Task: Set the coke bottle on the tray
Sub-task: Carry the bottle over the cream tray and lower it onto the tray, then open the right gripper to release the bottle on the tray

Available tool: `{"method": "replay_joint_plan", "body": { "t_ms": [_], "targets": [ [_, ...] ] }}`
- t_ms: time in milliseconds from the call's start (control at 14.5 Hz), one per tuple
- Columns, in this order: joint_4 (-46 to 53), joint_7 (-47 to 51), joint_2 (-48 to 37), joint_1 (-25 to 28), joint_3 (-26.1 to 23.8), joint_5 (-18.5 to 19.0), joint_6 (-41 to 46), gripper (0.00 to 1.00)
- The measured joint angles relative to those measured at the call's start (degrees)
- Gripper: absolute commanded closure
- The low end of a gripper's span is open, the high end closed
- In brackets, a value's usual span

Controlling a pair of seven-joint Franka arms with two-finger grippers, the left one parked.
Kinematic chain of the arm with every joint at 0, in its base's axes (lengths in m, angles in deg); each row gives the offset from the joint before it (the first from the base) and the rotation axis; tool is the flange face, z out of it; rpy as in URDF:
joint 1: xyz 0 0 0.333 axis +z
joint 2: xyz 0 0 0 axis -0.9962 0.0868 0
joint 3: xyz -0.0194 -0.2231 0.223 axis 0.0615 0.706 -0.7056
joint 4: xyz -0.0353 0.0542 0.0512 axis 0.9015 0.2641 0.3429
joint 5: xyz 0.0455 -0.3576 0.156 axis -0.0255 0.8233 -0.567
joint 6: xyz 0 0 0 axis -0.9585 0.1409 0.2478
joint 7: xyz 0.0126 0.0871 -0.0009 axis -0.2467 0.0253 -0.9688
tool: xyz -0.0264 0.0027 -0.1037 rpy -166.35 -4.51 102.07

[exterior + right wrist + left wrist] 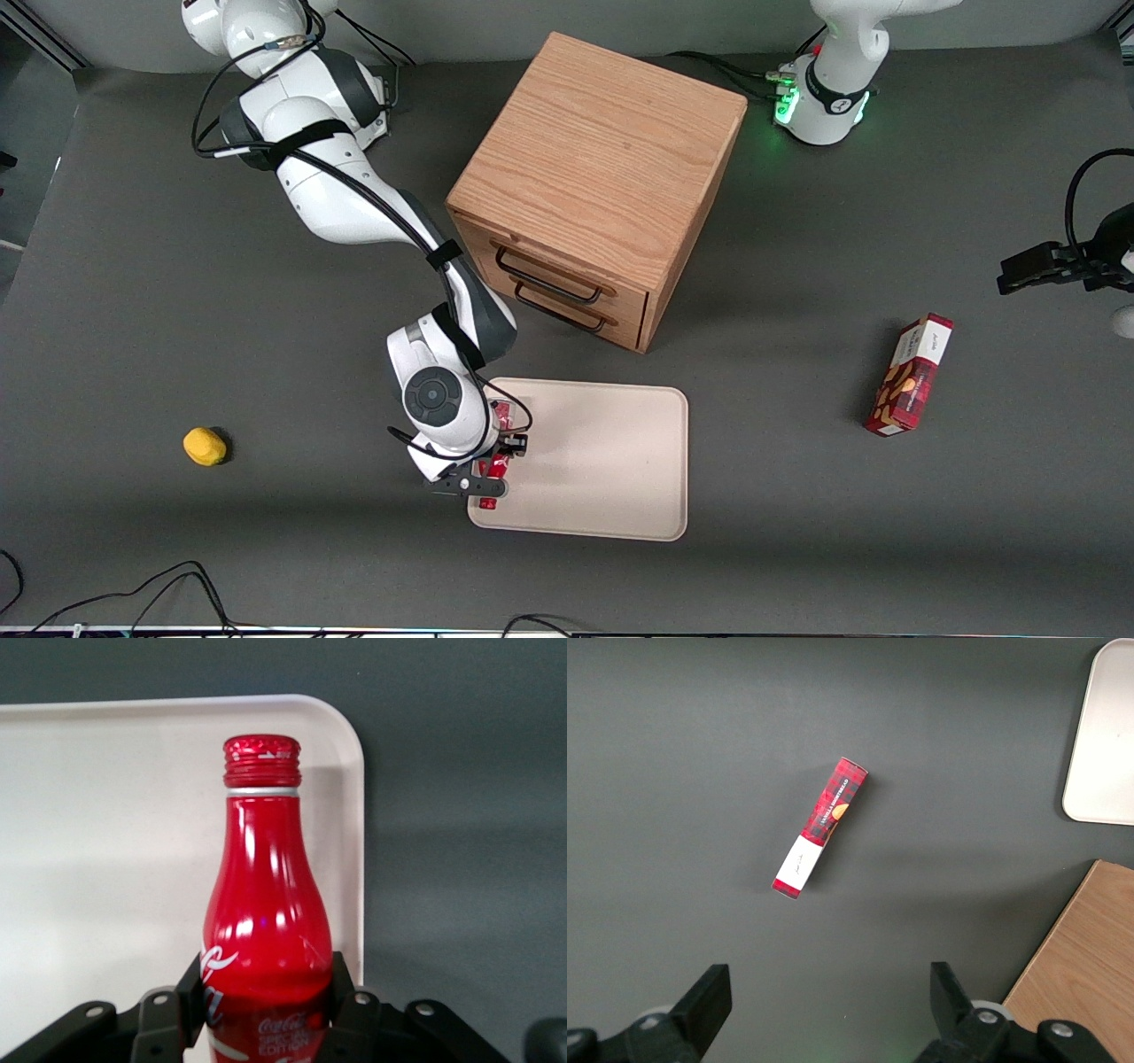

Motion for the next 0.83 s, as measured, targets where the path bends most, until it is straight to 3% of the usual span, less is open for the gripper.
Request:
{"method": "replay_joint_plan", "body": {
  "t_ms": [69,138,207,276,414,483,828],
  "targets": [
    [-0.04,-0.28,0.09,0.0,0.2,0.41,0.01,1.0],
    [-0.09,-0.53,0.18,0.0,0.33,0.74,0.04,0.9],
    [-0.14,-0.7,0.3,0.0,0.38,0.88,0.09,0.67],
    [-0.15,-0.78,0.44,0.01,0.39,0.95,0.1,0.53],
    [-0.13,-0.84,0.52,0.01,0.39,0.98,0.1,0.12],
    [-0.13,-0.87,0.53,0.01,0.39,0.98,0.1,0.0],
    [0.33,-0.94,0.17,0.0,0.47,1.0,0.82,0.0]
  ]
}}
